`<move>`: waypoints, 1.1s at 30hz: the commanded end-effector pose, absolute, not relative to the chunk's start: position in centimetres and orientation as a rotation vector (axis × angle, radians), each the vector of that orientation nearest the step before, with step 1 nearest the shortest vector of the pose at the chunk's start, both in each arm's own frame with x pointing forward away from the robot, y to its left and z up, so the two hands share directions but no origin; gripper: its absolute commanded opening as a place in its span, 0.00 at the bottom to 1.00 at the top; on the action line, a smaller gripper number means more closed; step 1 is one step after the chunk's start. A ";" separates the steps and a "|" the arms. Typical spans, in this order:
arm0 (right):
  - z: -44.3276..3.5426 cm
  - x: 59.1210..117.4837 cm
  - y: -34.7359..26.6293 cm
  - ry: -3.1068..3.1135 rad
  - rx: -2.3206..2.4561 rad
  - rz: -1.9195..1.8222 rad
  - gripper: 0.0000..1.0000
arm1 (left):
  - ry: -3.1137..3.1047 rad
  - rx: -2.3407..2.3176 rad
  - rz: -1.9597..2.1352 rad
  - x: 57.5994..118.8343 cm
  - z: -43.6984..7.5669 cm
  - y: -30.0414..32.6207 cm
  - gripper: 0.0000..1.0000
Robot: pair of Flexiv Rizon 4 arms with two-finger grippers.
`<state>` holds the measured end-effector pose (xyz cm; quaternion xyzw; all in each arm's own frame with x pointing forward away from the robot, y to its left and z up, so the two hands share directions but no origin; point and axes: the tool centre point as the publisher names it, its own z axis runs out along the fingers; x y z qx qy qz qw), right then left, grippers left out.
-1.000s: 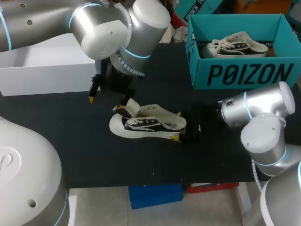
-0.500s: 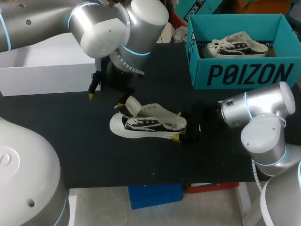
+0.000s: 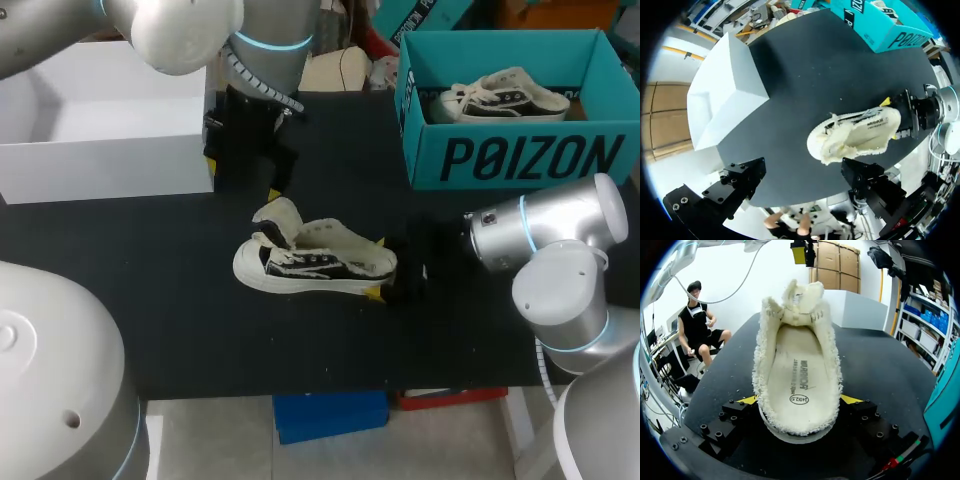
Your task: Take the shoe out of the shoebox, open the shoe tongue, remove and reinsert the insole, then place the shoe into the shoebox
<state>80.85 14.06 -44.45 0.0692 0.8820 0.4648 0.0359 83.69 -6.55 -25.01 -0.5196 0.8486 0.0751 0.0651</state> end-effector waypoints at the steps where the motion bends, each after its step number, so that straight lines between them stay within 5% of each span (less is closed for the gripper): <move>1: -44.8 80.8 13.8 2.709 0.215 1.427 0.00 | 2.930 -1.141 0.242 83.0 -25.7 -7.7 1.00; 8: -44.8 80.8 13.8 2.709 0.215 1.427 0.00 | 3.133 -0.942 0.137 81.5 -25.1 -10.9 1.00; 13: -44.8 80.8 13.8 2.709 0.215 1.427 0.00 | 3.451 -0.315 0.163 80.7 -24.5 -11.4 1.00; 15: -44.8 80.8 13.8 2.709 0.215 1.427 0.00 | 3.555 -0.017 0.175 80.6 -24.2 -11.3 0.82; 16: -44.8 80.8 13.8 2.709 0.215 1.427 0.00 | 3.589 0.083 0.174 80.7 -24.0 -11.5 0.85; 17: -44.8 80.8 13.8 2.709 0.215 1.427 0.00 | 3.634 0.176 0.176 80.9 -23.7 -11.7 0.46; 19: -44.8 80.8 13.8 2.709 0.215 1.427 0.00 | 3.671 0.239 0.165 81.1 -23.2 -12.1 0.04; 21: -44.8 80.8 13.8 2.709 0.215 1.427 0.00 | 3.640 0.207 0.153 81.1 -23.1 -12.4 0.23; 22: -44.8 80.8 13.8 2.709 0.215 1.427 0.00 | 3.640 0.207 0.153 81.1 -23.1 -12.4 0.03; 23: -44.8 80.8 13.8 2.709 0.215 1.427 0.00 | 3.640 0.207 0.153 81.1 -23.1 -12.4 0.00; 33: -44.8 80.8 13.8 2.709 0.215 1.427 0.00 | 3.640 0.207 0.153 81.1 -23.1 -12.4 0.00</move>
